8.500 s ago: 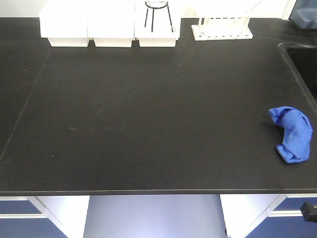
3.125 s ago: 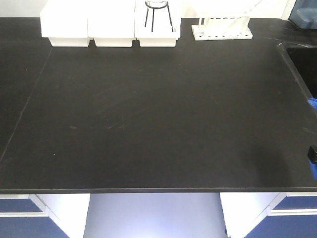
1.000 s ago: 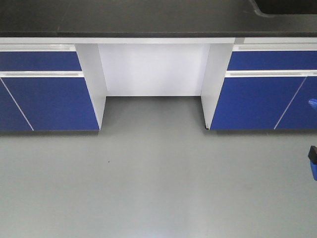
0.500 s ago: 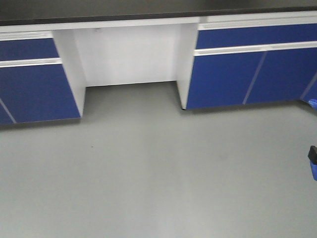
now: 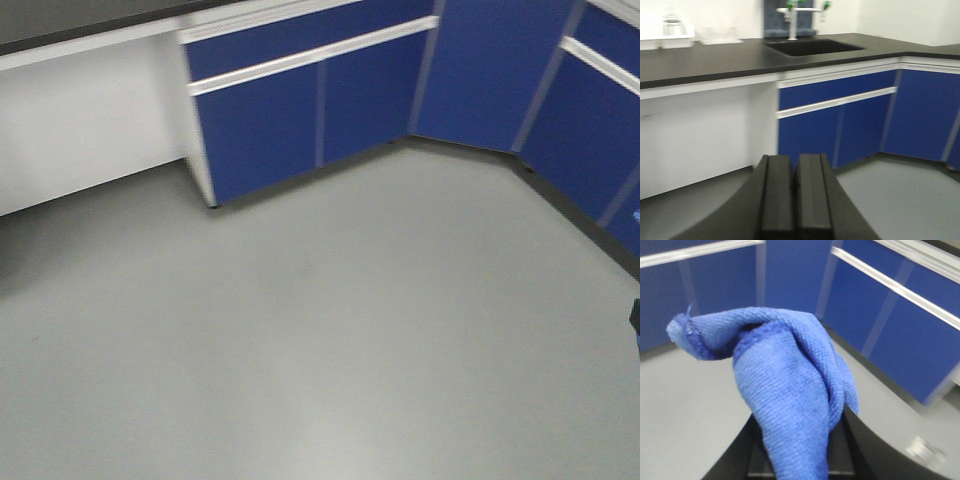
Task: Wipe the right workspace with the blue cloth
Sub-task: 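Drive the base to the other bench holding the cloth in the right gripper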
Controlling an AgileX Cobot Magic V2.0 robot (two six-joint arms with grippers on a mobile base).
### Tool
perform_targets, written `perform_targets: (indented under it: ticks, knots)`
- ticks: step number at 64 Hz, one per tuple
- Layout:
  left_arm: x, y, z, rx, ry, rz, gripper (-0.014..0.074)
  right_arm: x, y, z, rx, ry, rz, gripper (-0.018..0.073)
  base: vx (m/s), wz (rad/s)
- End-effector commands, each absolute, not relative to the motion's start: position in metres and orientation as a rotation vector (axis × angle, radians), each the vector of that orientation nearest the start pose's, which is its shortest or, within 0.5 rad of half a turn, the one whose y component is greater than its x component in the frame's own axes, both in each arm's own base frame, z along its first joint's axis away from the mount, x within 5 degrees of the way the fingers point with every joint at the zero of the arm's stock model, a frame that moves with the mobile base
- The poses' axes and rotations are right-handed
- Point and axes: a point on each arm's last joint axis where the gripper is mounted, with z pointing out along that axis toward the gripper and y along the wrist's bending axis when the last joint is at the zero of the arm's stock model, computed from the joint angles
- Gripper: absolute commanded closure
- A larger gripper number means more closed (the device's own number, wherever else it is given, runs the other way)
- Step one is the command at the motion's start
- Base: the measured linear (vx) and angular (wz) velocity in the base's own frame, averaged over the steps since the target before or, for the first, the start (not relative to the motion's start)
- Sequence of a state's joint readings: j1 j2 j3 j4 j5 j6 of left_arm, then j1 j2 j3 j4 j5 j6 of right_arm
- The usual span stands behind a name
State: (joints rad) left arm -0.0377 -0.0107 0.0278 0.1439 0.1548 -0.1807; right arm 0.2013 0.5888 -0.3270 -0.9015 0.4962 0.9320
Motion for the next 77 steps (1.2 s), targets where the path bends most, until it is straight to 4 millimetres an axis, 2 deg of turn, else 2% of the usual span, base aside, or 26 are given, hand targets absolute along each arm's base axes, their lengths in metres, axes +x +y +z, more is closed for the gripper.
perform_targets:
  ticks: [1,30,49,77]
  knots:
    - [0.057,-0.001,0.188,-0.01,1.586,-0.06,0.0602,0.118,-0.011,0.261,0.092,1.988,-0.227,0.0567,-0.13,-0.83]
    - [0.057,-0.001,0.188,-0.01,1.586,-0.06,0.0602,0.111,-0.023,0.254,0.199,2.077,-0.37,0.0567,-0.1,-0.76]
    - [0.057,-0.001,0.188,-0.01,1.586,-0.06,0.0602,0.104,-0.032,0.251,0.274,2.132,-0.47,0.0567,-0.03,-0.52]
    - [0.057,-0.001,0.188,-0.01,1.586,-0.06,0.0602,0.103,-0.033,0.25,0.284,2.139,-0.484,0.0567,0.03,-0.4]
